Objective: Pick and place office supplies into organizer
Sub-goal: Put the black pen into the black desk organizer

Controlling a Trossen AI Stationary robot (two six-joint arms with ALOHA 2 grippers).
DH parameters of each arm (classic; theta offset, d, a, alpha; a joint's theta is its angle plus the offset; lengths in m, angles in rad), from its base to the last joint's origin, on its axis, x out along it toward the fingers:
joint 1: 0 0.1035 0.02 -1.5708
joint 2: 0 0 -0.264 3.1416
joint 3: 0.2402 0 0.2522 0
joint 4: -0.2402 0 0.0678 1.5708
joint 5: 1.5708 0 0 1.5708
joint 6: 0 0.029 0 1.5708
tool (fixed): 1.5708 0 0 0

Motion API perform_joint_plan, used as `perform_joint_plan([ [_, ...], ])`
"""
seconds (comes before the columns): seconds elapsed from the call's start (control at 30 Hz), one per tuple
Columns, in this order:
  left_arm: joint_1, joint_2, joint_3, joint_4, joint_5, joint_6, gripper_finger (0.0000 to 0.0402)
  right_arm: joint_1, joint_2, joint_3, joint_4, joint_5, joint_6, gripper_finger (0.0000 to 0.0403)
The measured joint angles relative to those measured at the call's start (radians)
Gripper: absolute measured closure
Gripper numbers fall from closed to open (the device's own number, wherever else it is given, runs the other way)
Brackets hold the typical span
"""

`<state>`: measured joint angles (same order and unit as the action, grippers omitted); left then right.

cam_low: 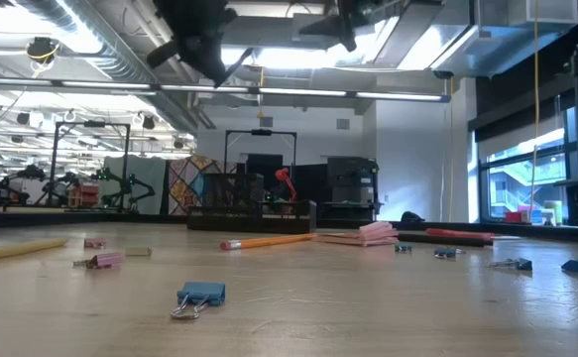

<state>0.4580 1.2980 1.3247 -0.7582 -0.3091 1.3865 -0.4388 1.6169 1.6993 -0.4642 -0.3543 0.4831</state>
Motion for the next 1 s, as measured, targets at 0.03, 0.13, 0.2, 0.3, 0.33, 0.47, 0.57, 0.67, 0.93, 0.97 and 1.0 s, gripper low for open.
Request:
perform_joint_plan([
  [0.03, 0.0, 0.0, 0.0, 0.033, -0.024, 0.047, 0.0352, 0.0, 0.01, 0.0, 0.0, -0.017, 0.013, 0.0146],
  [0.13, 0.0, 0.0, 0.0, 0.14, -0.079, 0.124, 0.0352, 0.003, 0.048, 0.0, 0.002, -0.057, 0.039, 0.0146],
  [0.2, 0.0, 0.0, 0.0, 0.196, -0.107, 0.142, 0.0352, 0.008, 0.079, 0.0, 0.005, -0.059, 0.039, 0.0146],
  [0.3, -0.001, 0.0, 0.0, 0.242, -0.125, 0.184, 0.0352, 0.01, 0.118, -0.001, 0.04, -0.059, 0.044, 0.0146],
  [0.33, -0.004, 0.0, 0.0, 0.244, -0.125, 0.207, 0.0352, 0.01, 0.126, -0.001, 0.057, -0.059, 0.049, 0.0146],
  [0.47, -0.021, 0.0, 0.0, 0.244, -0.126, 0.321, 0.0352, 0.004, 0.153, -0.001, 0.118, -0.091, 0.087, 0.0146],
  [0.57, -0.041, 0.0, 0.0, 0.256, -0.131, 0.396, 0.0352, 0.002, 0.17, -0.001, 0.141, -0.12, 0.108, 0.0146],
  [0.67, -0.066, 0.0, 0.0, 0.29, -0.148, 0.448, 0.0352, 0.002, 0.184, -0.001, 0.156, -0.134, 0.111, 0.0146],
  [0.93, -0.116, 0.0, 0.0, 0.363, -0.244, 0.552, 0.0352, 0.002, 0.191, -0.002, 0.185, -0.143, 0.113, 0.0148],
  [0.97, -0.118, 0.0, 0.0, 0.368, -0.251, 0.555, 0.0352, 0.002, 0.191, -0.002, 0.185, -0.15, 0.114, 0.0151],
  [1.0, -0.118, 0.0, 0.0, 0.369, -0.254, 0.556, 0.0352, 0.002, 0.191, -0.002, 0.185, -0.158, 0.114, 0.0155],
])
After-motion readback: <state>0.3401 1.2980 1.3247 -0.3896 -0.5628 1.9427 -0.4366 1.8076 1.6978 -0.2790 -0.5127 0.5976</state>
